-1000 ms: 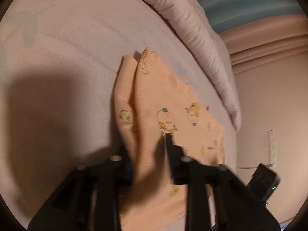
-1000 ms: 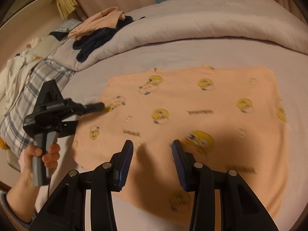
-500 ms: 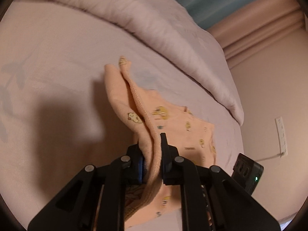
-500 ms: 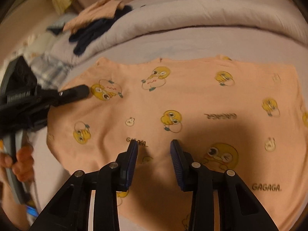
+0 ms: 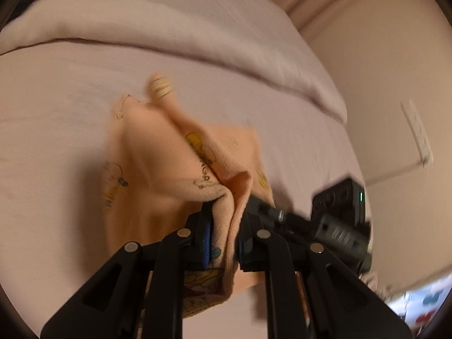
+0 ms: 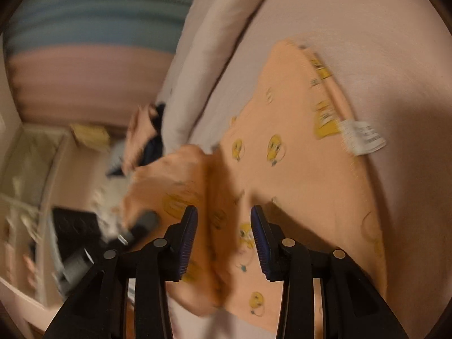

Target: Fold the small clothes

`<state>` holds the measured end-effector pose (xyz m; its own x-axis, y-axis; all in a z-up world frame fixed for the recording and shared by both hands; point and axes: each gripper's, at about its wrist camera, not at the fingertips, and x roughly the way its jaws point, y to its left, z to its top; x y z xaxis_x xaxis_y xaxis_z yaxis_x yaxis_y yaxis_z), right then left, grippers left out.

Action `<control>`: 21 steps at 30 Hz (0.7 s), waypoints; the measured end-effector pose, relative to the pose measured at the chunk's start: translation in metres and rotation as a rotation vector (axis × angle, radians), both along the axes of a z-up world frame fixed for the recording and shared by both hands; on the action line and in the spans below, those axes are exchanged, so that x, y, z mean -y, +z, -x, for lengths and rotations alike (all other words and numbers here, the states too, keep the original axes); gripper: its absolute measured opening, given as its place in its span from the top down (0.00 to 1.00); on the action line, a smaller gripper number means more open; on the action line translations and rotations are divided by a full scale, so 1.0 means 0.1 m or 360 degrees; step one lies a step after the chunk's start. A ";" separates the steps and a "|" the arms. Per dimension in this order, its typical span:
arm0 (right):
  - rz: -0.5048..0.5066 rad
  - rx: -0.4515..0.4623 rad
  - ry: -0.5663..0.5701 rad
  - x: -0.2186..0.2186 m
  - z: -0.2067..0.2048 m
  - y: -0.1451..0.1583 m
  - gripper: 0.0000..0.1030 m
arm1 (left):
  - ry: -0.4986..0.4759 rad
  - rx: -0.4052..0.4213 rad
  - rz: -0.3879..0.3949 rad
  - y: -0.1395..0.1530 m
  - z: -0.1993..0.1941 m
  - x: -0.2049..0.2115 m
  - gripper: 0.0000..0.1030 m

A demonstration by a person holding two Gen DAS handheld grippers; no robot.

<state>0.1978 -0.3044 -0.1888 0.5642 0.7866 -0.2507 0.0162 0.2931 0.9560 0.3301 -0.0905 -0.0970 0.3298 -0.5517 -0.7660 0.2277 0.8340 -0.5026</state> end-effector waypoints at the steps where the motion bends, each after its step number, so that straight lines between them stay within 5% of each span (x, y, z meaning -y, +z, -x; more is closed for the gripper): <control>1: -0.0097 -0.0026 0.0002 0.05 -0.02 -0.06 0.55 | -0.0017 -0.0027 -0.0028 -0.06 -0.02 0.07 0.85; 5: -0.0325 -0.0079 -0.0011 0.16 -0.06 -0.20 0.55 | -0.0102 -0.0102 -0.0018 -0.28 -0.03 0.29 0.72; 11: -0.0217 -0.0091 0.0019 0.06 -0.09 -0.12 0.55 | -0.0185 -0.0067 0.0050 -0.24 0.10 0.18 0.68; 18: 0.0259 -0.0116 0.0067 -0.25 -0.23 0.13 0.55 | -0.0006 0.0036 0.0060 -0.13 0.36 -0.43 0.62; 20: 0.0463 -0.0104 0.0086 -0.37 -0.24 0.22 0.59 | 0.0065 0.0026 0.0052 -0.18 0.44 -0.63 0.62; 21: 0.0569 -0.0092 0.0084 -0.41 -0.25 0.25 0.70 | 0.0090 0.0013 0.0053 -0.21 0.46 -0.69 0.62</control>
<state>0.2226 -0.2630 -0.1634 0.5021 0.6712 -0.5453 0.0434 0.6102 0.7910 0.2838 -0.0211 -0.1180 0.3674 -0.5571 -0.7448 0.1847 0.8285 -0.5286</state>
